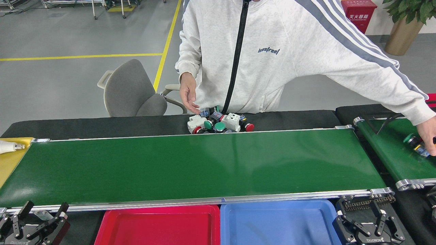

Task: Pick switch part from conveyor to tray

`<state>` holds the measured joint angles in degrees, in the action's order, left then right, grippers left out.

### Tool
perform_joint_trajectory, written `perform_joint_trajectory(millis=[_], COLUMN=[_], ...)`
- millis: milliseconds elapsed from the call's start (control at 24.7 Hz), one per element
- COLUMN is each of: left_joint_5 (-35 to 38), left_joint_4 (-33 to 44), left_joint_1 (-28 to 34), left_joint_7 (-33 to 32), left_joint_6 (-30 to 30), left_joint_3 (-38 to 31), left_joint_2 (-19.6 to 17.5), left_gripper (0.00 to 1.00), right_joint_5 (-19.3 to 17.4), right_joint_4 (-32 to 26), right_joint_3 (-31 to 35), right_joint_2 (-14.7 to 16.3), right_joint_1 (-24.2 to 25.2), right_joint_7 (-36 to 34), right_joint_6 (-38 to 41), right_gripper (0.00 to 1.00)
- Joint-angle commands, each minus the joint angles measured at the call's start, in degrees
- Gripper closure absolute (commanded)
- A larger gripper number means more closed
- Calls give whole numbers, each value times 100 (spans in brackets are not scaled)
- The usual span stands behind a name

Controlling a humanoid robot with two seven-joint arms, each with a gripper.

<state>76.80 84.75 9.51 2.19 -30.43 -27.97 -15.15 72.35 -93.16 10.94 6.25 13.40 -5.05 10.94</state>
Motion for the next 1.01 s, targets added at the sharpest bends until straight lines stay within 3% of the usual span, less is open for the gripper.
perform_joint_trajectory(millis=[0,974], left_joint_5=[-7,-51], left_joint_4=[42,60], left_joint_1=[-37,-55], left_joint_7=[18,27], left_joint_6=[20,29], left_joint_3=[-42,-51], left_joint_2=[-49,-58], left_gripper=[0,0], right_joint_5=[-2,-19], right_joint_4=[-79,-27], right_joint_3=[13,40], right_joint_2=[16,60], right_joint_1=[-22,-57], right_joint_7=[-13,-22], right_joint_6=[-30,-39], right_gripper=[0,0])
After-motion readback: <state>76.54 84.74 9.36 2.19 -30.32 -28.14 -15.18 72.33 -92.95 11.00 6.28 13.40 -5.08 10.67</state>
